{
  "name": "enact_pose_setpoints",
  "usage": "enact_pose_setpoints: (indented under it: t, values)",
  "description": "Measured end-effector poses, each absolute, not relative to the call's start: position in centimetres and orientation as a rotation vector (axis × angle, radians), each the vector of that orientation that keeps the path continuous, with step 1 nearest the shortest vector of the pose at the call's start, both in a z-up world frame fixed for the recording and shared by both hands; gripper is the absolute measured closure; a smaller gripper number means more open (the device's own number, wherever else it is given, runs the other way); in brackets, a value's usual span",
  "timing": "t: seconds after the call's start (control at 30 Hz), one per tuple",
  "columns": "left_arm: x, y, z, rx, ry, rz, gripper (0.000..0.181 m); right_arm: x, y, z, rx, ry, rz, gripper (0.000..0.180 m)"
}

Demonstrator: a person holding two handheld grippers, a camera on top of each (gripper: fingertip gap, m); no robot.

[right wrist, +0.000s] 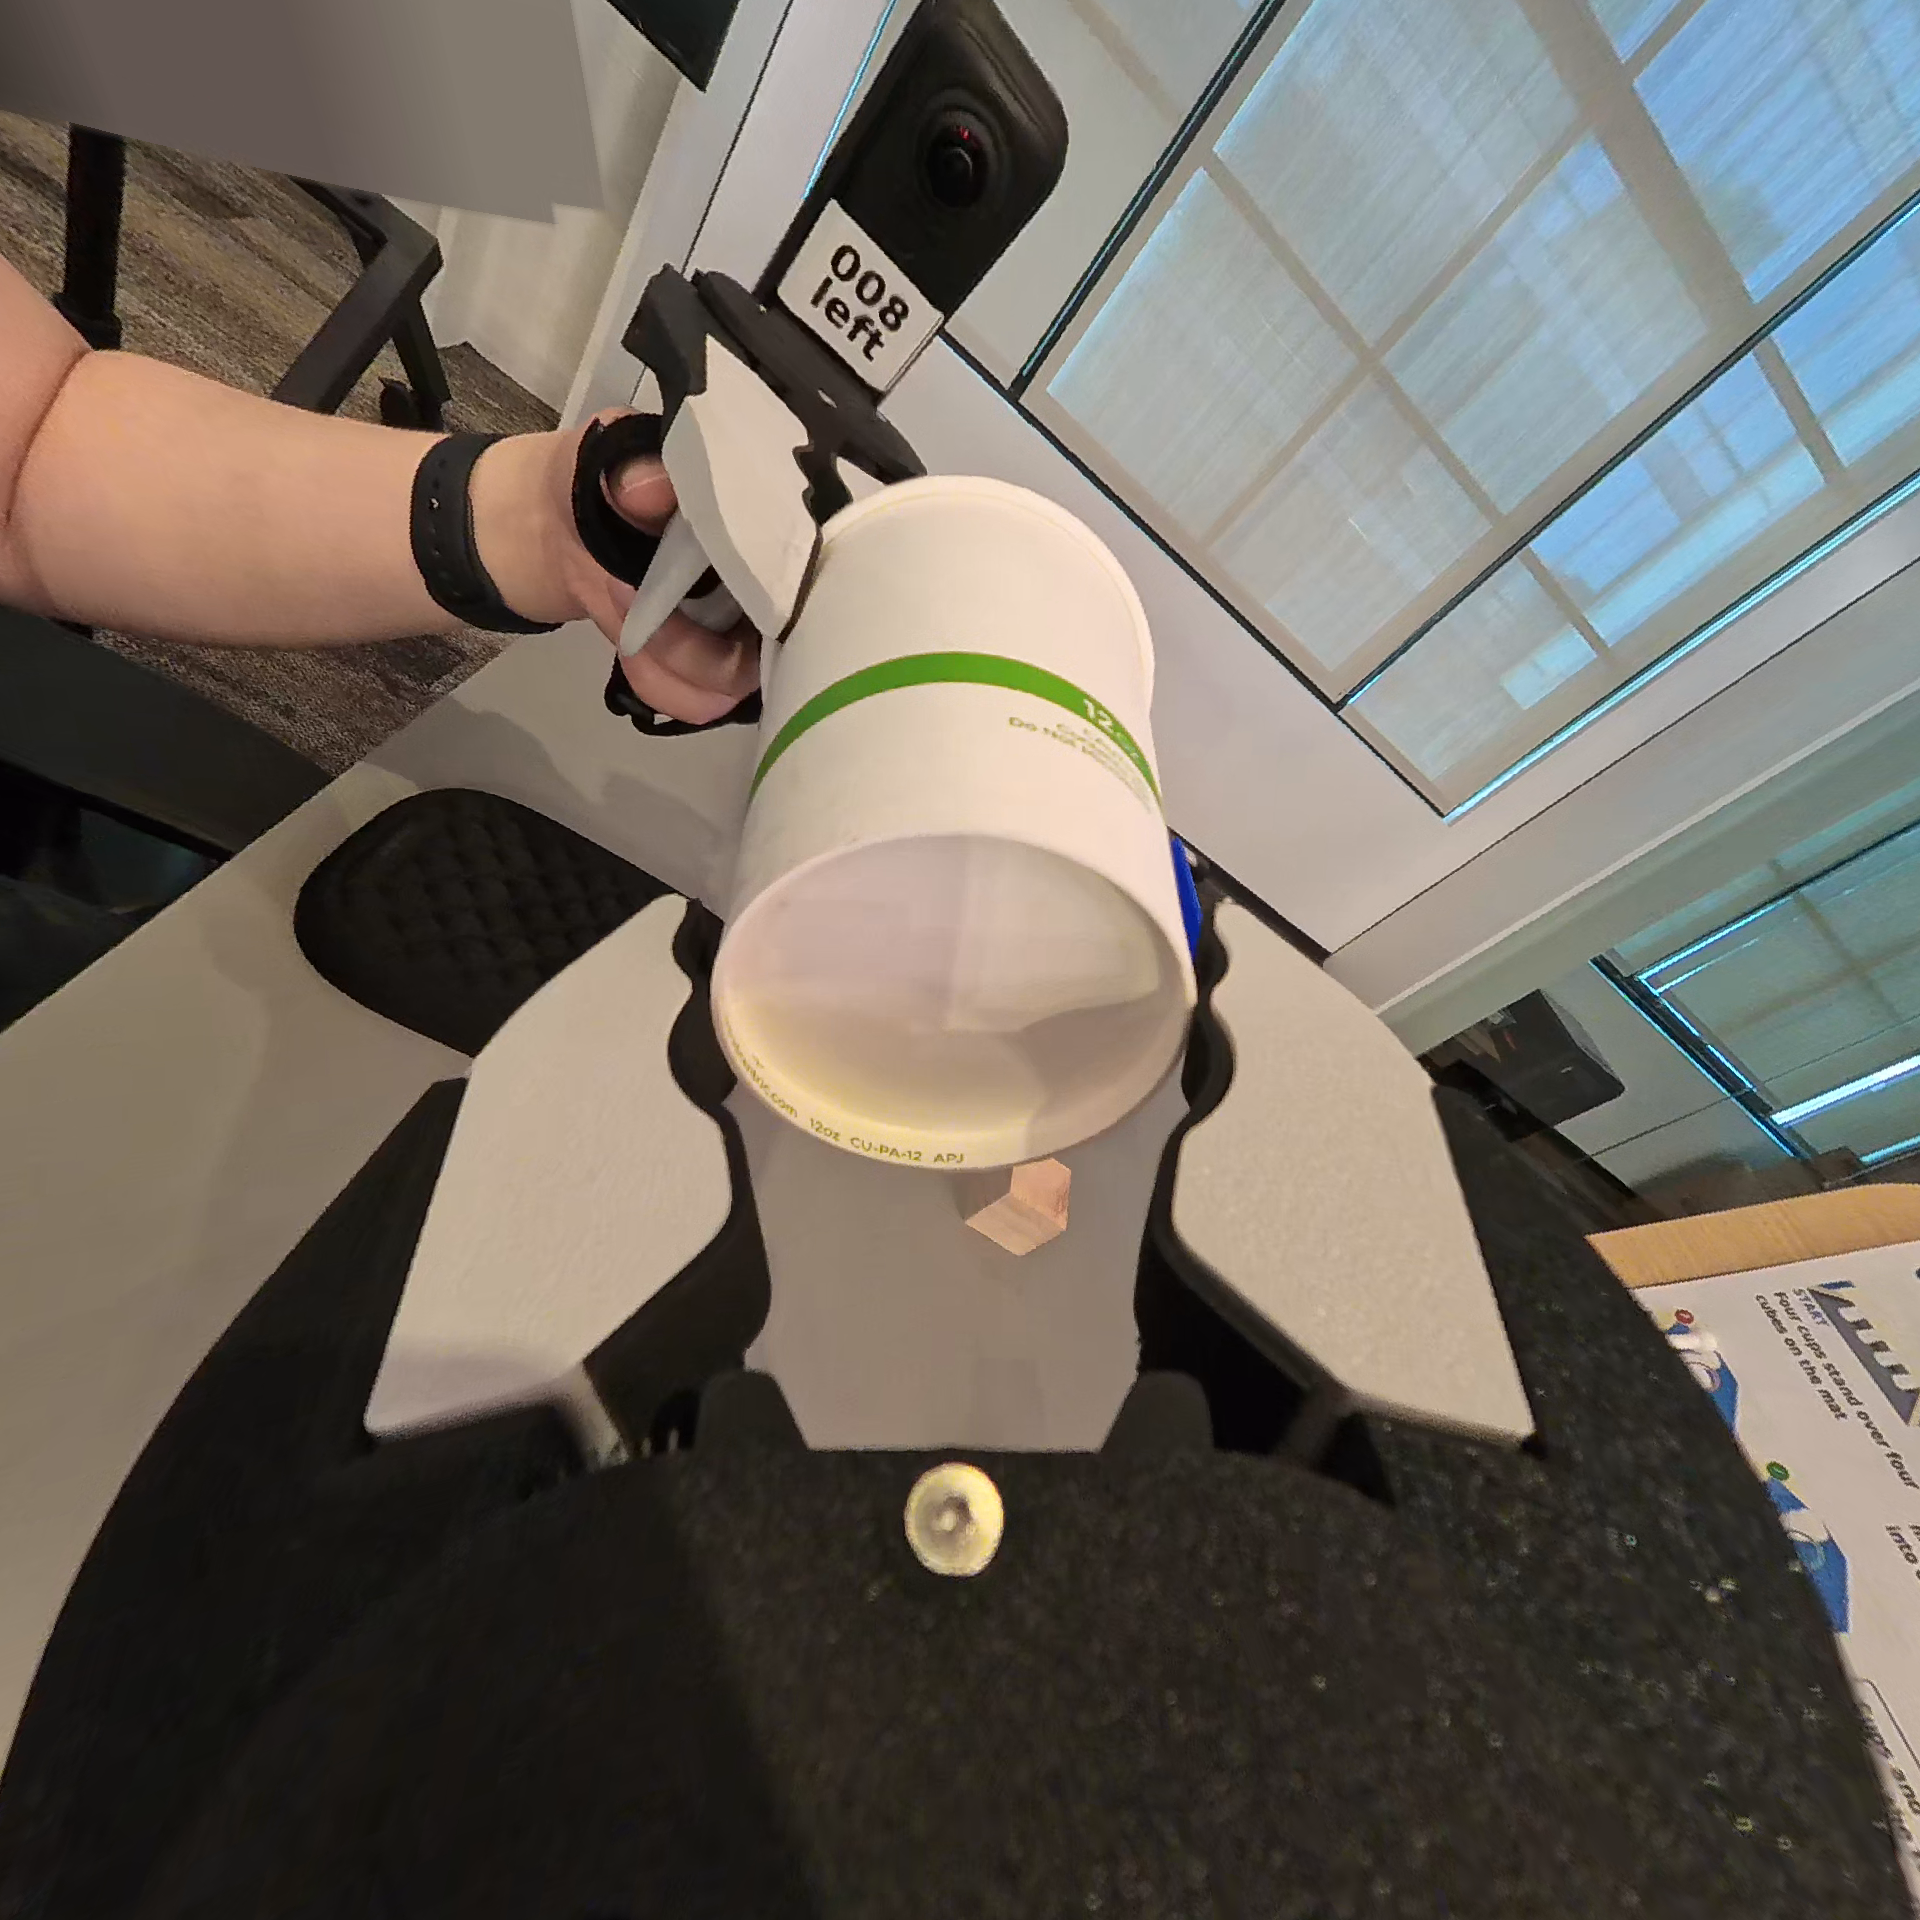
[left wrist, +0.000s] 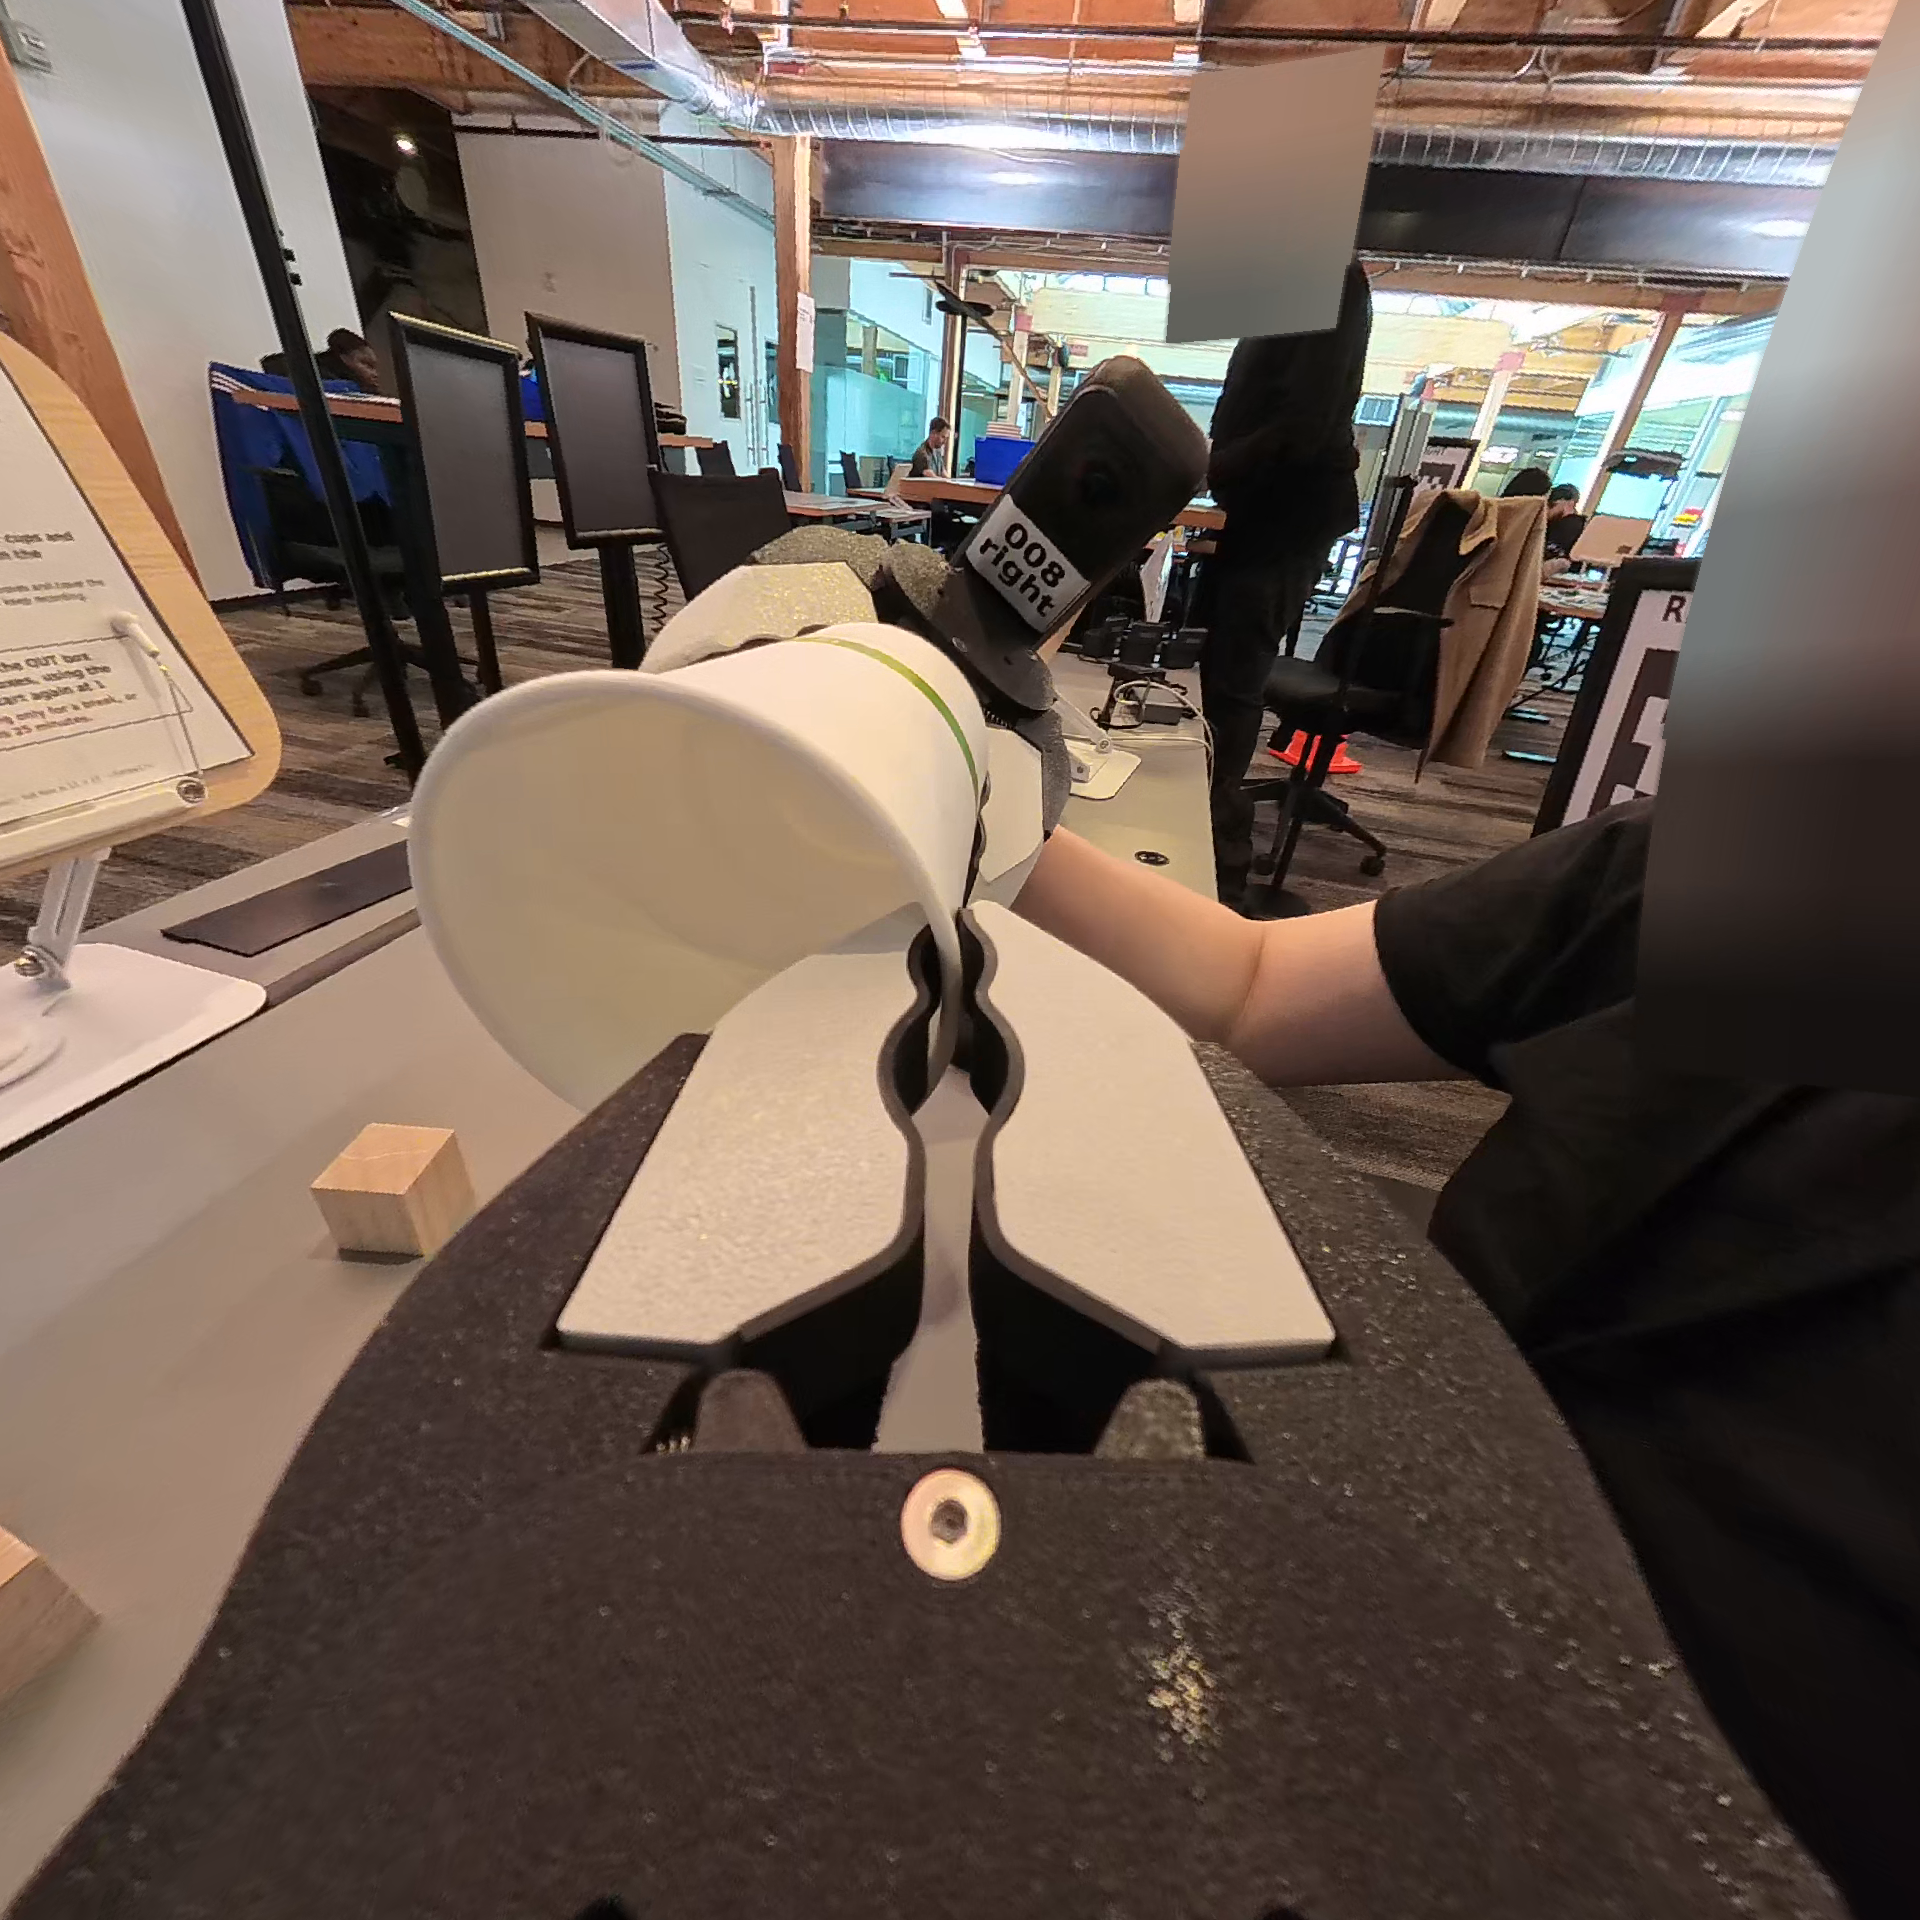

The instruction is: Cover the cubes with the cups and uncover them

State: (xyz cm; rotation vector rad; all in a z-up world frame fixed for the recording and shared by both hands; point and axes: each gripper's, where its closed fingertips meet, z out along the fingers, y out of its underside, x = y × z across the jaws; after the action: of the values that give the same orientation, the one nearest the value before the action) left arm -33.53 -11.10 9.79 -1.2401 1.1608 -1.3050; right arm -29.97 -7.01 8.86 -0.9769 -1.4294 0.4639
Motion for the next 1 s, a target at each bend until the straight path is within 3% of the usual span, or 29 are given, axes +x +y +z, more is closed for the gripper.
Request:
enact_pose_setpoints:
  t: [0.17, 0.47, 0.57, 0.67, 1.0]
  values:
    - [-34.1, -11.4, 10.4, -1.205, 1.134, -1.362, 0.181, -29.4, -7.4, 9.8, -0.955, -1.400, 0.520, 0.105]
    - [-33.9, -11.3, 10.3, -1.211, 1.126, -1.351, 0.180, -29.1, -7.5, 9.8, -0.961, -1.407, 0.527, 0.105]
    - [-34.4, -10.9, 10.7, -1.208, 1.077, -1.326, 0.162, -29.0, -7.5, 9.9, -0.959, -1.405, 0.511, 0.105]
    - [-35.3, -10.5, 11.0, -1.198, 1.026, -1.325, 0.157, -28.8, -7.3, 10.0, -0.968, -1.399, 0.502, 0.105]
    - [-39.7, -9.2, 8.3, -1.295, 0.925, -1.126, 0.160, -20.8, -4.9, 12.6, -1.229, -1.307, 0.190, 0.105]
